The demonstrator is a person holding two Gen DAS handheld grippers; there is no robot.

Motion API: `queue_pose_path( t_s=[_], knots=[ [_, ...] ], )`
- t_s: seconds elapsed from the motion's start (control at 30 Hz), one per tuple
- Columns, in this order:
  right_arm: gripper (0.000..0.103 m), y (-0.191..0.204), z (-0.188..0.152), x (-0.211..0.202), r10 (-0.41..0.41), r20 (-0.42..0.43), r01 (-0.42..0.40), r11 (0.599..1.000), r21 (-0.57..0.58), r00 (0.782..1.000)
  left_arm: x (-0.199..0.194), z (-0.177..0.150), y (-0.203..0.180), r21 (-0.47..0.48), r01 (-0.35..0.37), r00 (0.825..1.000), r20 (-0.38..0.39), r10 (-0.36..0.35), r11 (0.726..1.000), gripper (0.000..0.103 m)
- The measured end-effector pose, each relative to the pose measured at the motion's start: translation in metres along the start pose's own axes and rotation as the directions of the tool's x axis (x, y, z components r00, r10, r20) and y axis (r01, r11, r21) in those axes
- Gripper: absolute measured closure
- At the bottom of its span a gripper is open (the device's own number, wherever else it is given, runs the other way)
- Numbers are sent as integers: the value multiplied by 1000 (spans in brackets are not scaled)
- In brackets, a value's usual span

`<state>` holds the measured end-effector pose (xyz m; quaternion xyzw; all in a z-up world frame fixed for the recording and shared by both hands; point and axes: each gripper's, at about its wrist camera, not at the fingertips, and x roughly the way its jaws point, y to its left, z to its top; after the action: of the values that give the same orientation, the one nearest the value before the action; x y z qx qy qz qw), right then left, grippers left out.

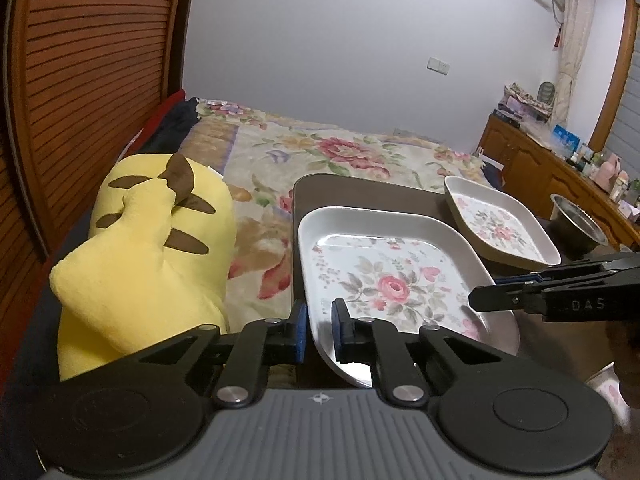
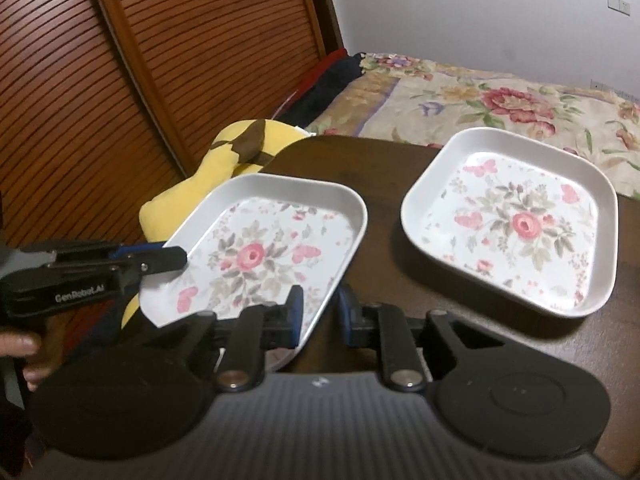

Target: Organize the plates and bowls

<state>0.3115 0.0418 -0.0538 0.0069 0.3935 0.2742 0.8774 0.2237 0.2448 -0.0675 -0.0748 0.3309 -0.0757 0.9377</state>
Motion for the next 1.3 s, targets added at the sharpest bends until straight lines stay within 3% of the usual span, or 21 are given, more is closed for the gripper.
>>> queue_pose_path(
  t_s=[0.37,0.77,1.3],
  knots=[
    [88,0,-2,-10,-13,-2,12,1000,-2,1000,-22,2,-11,-2,7,1000,22,-7,1000,92],
    [88,1,-9,-64,-23,96,22,1000,4,995,-63,7,-47,57,24,996,83,-29,998,91],
    [88,-15,-27,-133,-44,227,41,999,20,973,-105,6,-103,162,22,990,134,-44,987,90]
  ],
)
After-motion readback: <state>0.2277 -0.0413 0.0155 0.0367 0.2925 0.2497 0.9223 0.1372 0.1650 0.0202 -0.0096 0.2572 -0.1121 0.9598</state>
